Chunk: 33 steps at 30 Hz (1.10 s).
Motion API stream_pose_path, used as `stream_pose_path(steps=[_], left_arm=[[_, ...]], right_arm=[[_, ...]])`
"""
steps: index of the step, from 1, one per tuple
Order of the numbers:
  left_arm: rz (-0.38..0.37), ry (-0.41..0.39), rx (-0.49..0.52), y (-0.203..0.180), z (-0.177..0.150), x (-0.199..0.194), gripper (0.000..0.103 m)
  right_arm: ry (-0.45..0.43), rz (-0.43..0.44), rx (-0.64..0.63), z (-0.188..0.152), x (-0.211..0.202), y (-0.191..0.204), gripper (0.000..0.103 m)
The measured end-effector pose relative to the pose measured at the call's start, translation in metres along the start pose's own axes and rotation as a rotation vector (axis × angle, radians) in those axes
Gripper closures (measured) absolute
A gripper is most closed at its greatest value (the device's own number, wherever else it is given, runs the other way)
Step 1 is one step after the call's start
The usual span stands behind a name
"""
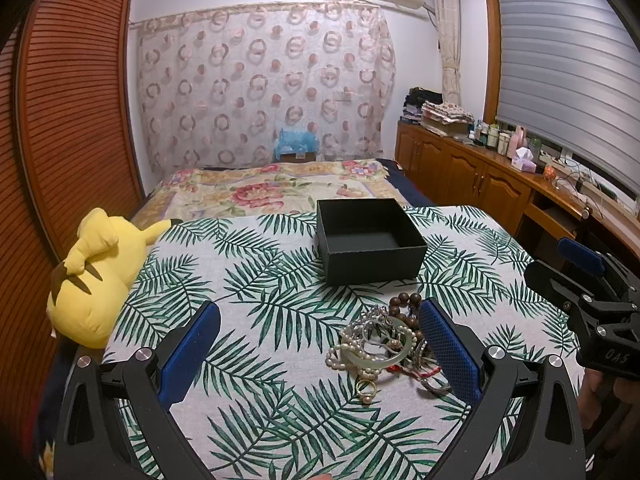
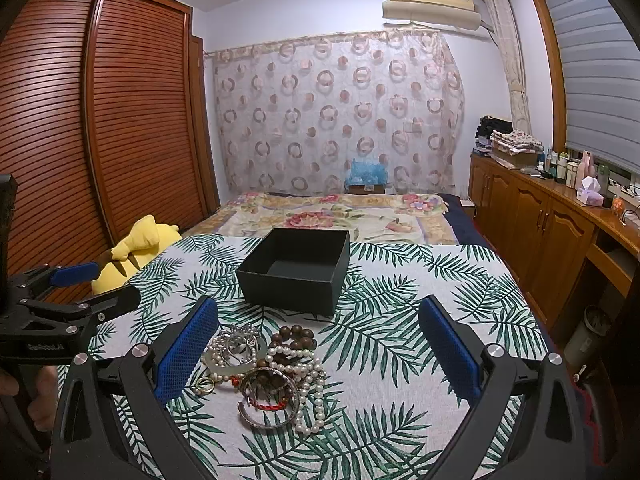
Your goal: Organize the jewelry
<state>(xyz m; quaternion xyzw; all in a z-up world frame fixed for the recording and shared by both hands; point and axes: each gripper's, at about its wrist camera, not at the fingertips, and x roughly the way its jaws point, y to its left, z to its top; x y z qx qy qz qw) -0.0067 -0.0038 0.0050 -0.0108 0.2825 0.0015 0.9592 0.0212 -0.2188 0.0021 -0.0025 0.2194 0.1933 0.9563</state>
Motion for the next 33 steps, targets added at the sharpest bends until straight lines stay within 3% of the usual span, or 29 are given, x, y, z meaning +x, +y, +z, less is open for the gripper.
stream_pose_path(steps=[19, 25, 33], left_arm=[[0.005, 0.081, -0.011, 0.014, -0.017, 0.026, 0.007], [-0.006, 0.112, -0.008, 0.018, -0.025, 0.035, 0.007], [-0.031, 0.18, 0.008, 0.018, -0.042, 0.051, 0.007]], right_arm=[[0.046, 0.056, -0.01, -0.013, 0.006, -0.006, 0.003], [0.085, 0.081, -0.032, -0.021, 0.013, -0.006, 0.02], [0.21, 0.161, -0.101, -0.04, 0.038, 0.004, 0.06]])
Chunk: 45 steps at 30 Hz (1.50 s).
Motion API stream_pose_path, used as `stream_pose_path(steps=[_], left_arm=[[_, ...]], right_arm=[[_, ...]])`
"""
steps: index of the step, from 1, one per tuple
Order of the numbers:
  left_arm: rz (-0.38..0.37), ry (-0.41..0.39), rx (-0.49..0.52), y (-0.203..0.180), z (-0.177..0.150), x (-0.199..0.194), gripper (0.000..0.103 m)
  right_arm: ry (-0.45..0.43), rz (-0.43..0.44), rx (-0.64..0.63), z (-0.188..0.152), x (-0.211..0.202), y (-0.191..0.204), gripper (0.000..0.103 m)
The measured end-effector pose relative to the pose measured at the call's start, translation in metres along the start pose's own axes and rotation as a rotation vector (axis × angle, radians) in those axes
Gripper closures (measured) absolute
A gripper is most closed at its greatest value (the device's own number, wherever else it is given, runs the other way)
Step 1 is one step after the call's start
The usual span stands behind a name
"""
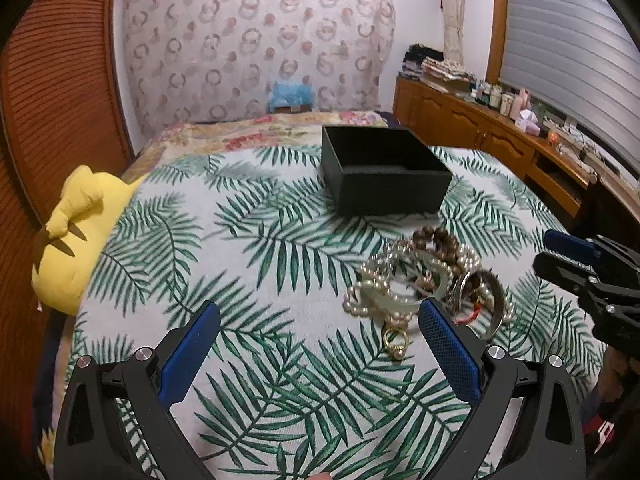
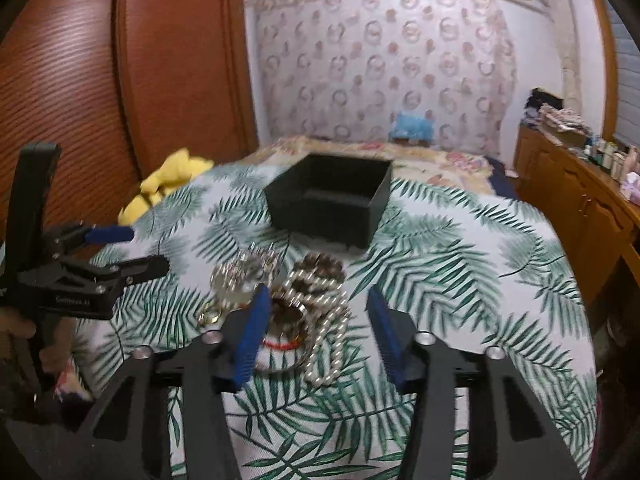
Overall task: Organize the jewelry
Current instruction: 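Lower the right tool onto the pearl necklace and close its fingers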
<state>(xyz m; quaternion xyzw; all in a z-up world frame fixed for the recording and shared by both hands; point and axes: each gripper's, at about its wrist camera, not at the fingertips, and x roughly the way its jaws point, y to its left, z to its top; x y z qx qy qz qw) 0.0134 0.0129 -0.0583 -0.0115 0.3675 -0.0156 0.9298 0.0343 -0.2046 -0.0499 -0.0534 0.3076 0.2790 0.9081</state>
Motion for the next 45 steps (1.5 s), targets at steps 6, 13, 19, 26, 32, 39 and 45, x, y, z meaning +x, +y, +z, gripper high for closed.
stream_pose_path(steps=[6, 13, 19, 26, 32, 39, 45], left_arm=[[-0.013, 0.052, 0.014, -0.001, -0.01, 0.015, 0.007], [-0.042, 0.078, 0.02, 0.002, -0.012, 0.025, 0.007], [-0.088, 0.097, 0.048, 0.004, -0.006, 0.038, 0.012], [-0.109, 0.127, 0.106, 0.001, 0.003, 0.053, 0.045], [-0.142, 0.145, 0.119, 0.002, 0.01, 0.065, 0.062], [-0.185, 0.153, 0.12, 0.001, 0.017, 0.074, 0.071], [-0.209, 0.145, 0.152, -0.004, 0.018, 0.077, 0.083]], right_arm=[[0.086, 0.036, -0.014, -0.011, 0.023, 0.003, 0.077], [0.145, 0.037, -0.039, -0.014, 0.04, 0.004, 0.081], [0.182, 0.034, -0.069, -0.014, 0.05, 0.004, 0.082], [0.197, 0.034, -0.101, -0.015, 0.058, 0.005, 0.095], [0.164, 0.033, -0.108, -0.012, 0.049, 0.004, 0.096], [0.139, 0.029, -0.095, -0.005, 0.037, -0.004, 0.096], [0.134, 0.02, -0.087, -0.003, 0.032, -0.009, 0.096]])
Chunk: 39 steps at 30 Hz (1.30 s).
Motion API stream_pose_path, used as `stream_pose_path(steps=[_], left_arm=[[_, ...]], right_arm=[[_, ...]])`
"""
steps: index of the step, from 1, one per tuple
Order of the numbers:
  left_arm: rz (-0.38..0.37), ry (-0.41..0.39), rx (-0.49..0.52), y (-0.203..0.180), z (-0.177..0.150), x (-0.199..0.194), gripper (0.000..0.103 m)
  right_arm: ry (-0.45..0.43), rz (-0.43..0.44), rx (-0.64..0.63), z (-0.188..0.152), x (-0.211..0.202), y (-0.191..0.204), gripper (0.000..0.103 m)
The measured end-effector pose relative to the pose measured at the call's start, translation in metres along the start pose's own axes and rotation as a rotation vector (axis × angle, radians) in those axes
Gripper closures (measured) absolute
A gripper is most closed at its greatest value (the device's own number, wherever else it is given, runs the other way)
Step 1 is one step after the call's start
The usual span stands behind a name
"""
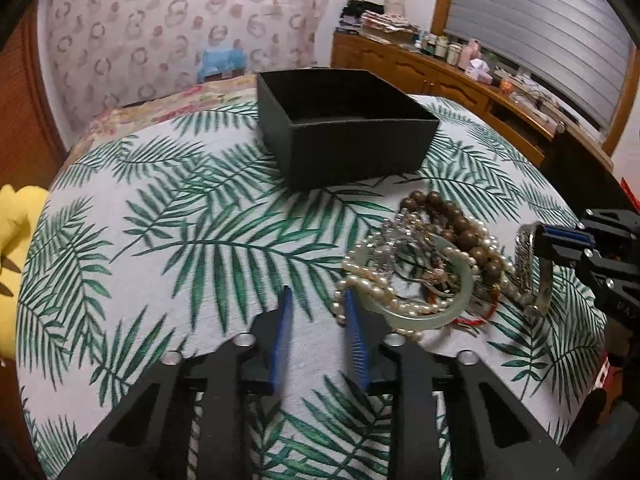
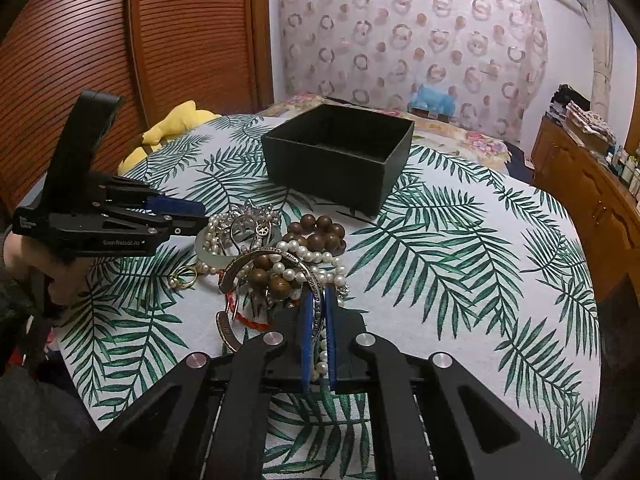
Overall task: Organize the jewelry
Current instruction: 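Lower the right tool onto the pearl necklace and close its fingers, then lift the pearl necklace with the right tool and lower it into the black box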
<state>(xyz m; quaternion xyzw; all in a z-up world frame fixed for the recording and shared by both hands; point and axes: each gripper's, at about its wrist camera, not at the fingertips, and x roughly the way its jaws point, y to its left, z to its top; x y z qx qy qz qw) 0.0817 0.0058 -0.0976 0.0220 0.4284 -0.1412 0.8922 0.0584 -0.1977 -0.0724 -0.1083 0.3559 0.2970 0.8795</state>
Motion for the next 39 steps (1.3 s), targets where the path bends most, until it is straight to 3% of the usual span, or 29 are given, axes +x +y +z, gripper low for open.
stream_pose_path(steps=[3, 6, 12, 26, 39], left_arm=[[0.024, -0.007, 0.037, -0.006, 0.0, 0.002, 0.086], [0.025, -0.004, 0.059, -0.012, 0.001, 0.004, 0.098], [0.048, 0.001, 0.046, -0.012, 0.002, 0.002, 0.099], [0.041, -0.25, 0.056, -0.031, 0.04, -0.094, 0.099], [0.035, -0.384, 0.089, -0.042, 0.08, -0.142, 0.099]], right_arm=[[-0.002, -0.001, 0.002, 0.0, -0.002, -0.001, 0.096], [-0.002, -0.001, 0.001, 0.0, -0.002, -0.001, 0.096], [-0.004, -0.001, -0.001, 0.001, -0.004, -0.001, 0.096], [-0.031, -0.016, -0.004, 0.01, -0.01, 0.001, 0.096], [-0.078, -0.046, -0.033, 0.032, -0.018, -0.003, 0.096]])
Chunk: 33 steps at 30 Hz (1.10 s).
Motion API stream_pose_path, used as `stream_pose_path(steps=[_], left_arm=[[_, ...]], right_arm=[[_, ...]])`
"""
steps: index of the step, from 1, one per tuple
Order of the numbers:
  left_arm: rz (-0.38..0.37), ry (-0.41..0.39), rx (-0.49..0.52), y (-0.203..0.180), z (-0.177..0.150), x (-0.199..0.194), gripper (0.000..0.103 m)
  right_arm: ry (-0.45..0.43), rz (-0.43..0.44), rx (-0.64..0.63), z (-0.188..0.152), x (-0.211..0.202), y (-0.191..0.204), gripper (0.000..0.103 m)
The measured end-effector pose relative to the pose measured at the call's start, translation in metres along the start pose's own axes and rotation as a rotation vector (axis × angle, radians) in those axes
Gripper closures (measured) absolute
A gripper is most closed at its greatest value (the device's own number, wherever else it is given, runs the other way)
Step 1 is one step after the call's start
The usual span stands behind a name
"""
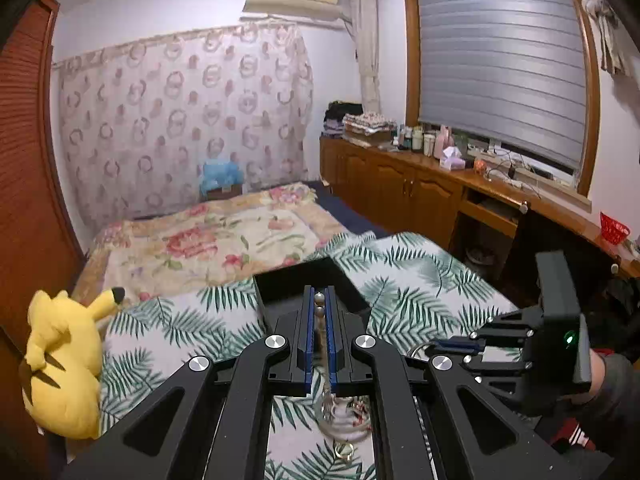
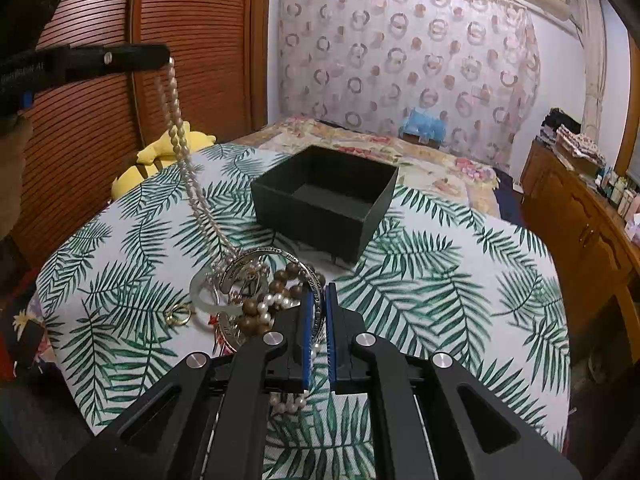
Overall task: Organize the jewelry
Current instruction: 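Lift the pearl necklace with the right tool and lower it into the black box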
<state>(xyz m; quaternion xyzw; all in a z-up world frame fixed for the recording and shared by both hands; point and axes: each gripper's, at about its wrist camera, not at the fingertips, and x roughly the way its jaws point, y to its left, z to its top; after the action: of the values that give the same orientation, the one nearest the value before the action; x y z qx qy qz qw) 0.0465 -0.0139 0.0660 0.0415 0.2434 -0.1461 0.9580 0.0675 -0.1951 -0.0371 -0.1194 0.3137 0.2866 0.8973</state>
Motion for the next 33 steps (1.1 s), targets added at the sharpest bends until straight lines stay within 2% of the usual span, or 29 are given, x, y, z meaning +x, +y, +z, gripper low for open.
stream_pose_path(steps=[11, 18, 33], left_arm=[[0.018, -0.073, 0.01, 0.005, 0.043, -0.003, 0.099], [0.047, -0.087, 0.007, 0.017, 0.059, 0.009, 0.099], [0.089, -0.083, 0.013, 0.03, 0.084, 0.046, 0.099]], right_arm=[[-0.023, -0.017, -0.026, 0.021, 0.006, -0.005, 0.096], [-0.028, -0.025, -0.035, 0.042, 0.019, -0.013, 0.096], [0.026, -0.075, -0.003, 0.096, 0.093, -0.046, 0.096]])
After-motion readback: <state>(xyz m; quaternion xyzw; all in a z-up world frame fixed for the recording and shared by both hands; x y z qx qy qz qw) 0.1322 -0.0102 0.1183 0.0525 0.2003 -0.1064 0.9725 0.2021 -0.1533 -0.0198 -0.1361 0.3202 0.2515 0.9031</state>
